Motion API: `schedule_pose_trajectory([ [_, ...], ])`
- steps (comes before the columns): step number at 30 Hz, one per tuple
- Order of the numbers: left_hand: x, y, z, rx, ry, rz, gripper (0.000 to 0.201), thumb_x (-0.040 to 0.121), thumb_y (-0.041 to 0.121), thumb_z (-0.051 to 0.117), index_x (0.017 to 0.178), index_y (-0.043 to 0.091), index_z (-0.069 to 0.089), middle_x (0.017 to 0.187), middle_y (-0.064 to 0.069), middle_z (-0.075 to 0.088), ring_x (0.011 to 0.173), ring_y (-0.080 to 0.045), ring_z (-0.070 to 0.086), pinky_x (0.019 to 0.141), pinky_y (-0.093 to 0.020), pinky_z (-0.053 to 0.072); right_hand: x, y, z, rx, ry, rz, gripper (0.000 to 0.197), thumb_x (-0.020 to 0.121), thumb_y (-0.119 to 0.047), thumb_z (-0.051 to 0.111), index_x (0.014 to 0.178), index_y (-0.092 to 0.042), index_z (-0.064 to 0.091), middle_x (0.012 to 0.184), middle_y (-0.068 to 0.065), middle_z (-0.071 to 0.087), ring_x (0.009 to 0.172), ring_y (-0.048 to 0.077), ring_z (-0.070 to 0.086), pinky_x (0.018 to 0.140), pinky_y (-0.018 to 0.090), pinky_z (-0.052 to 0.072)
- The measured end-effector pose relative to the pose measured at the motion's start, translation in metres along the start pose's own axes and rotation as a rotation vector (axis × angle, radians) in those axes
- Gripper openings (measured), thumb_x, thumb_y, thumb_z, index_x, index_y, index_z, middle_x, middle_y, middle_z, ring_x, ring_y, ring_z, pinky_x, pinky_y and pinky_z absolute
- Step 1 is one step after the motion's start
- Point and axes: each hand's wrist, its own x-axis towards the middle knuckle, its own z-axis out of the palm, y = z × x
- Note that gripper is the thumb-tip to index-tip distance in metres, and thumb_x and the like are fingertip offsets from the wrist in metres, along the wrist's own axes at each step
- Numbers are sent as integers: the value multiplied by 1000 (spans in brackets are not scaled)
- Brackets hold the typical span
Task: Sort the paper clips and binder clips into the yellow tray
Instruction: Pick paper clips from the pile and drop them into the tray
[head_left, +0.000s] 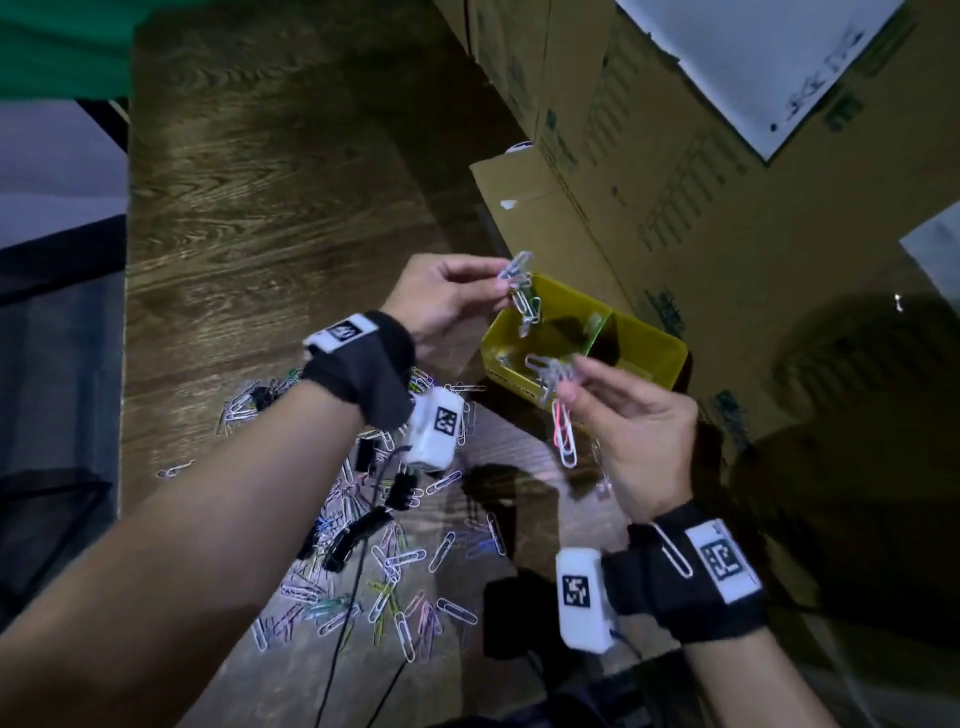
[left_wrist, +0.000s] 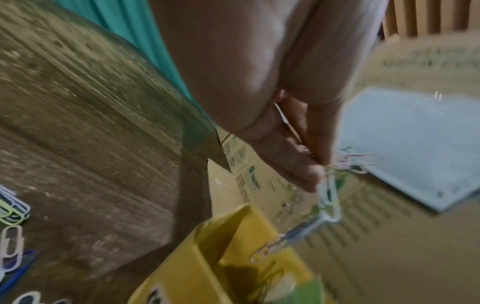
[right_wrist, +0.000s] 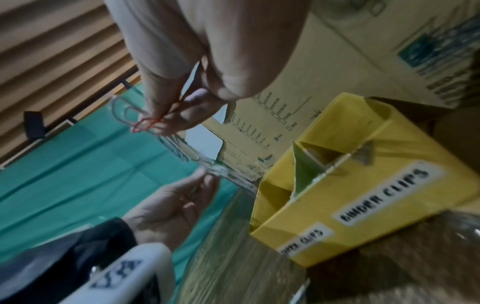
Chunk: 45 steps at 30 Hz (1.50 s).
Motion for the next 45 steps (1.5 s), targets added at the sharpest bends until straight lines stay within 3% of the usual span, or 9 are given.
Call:
schedule_pose_trajectory([
  [8,32,-67,8,918,-75,4,21,76,17,75,97,16,73,92,-2,73,83,-13,66,84,-26,52,76,8,15,-164,78,76,34,77,4,72,110,1,65,80,-4,69,70,-2,66,73,14,54],
  [12,12,-62,1,936,11,159,18,82,16,66,99,20,72,94,2,72,85,-11,65,83,-21,48,107,34,20,-446,74,51,27,76,-4,76,102,-3,70,89,10,72,71,9,66,74,20,55],
  [15,-15,-66,-24,993,85,253,16,85,16,62,97,19,71,93,0,71,80,-12,63,78,-23,49,120,51,23,-642,-25,93,22,80,-6,73,102,-4,70,90,8,71,75,11,63,77,25,56],
  [20,-60,-110,-67,1487,-179,40,30,84,44,59,109,28,60,110,2,57,95,-20,60,78,-34,50,117,62,24,-952,-284,210,26,87,-13,66,113,-15,66,105,2,68,94,13,64,91,28,50],
  [28,-80,-151,-82,1549,-138,23,44,86,39,54,128,28,46,123,0,50,96,-26,62,70,-35,50,44,73,37,-900,-521,-336,21,86,-13,65,105,-18,72,87,2,67,73,14,60,70,29,53],
  [35,-98,-133,-105,1516,-77,183,24,85,23,57,108,17,60,116,-3,53,94,-24,58,68,-38,53,-33,119,29,-1116,-1180,264,19,85,-26,70,101,-15,72,95,3,73,79,10,63,68,14,39],
  [38,-140,-129,-107,1497,-316,149,13,87,25,52,95,20,60,97,3,57,77,-11,56,63,-28,52,-52,128,23,-1073,-1216,318,18,85,-27,70,93,-11,74,91,6,74,70,7,61,60,9,40],
  [41,-185,-117,-96,1553,-729,-244,14,83,15,46,83,14,60,75,3,56,69,-15,52,57,-23,40,-71,137,19,-997,-1353,528,27,82,-39,70,89,-13,74,77,6,72,59,9,59,59,19,45],
  [45,-215,-133,-88,1675,-1119,-530,17,84,14,48,83,-1,58,92,-19,65,81,-28,57,71,-33,45,-103,149,28,-1027,-1569,671,29,83,-40,68,98,-15,72,66,1,65,51,4,57,52,16,47],
])
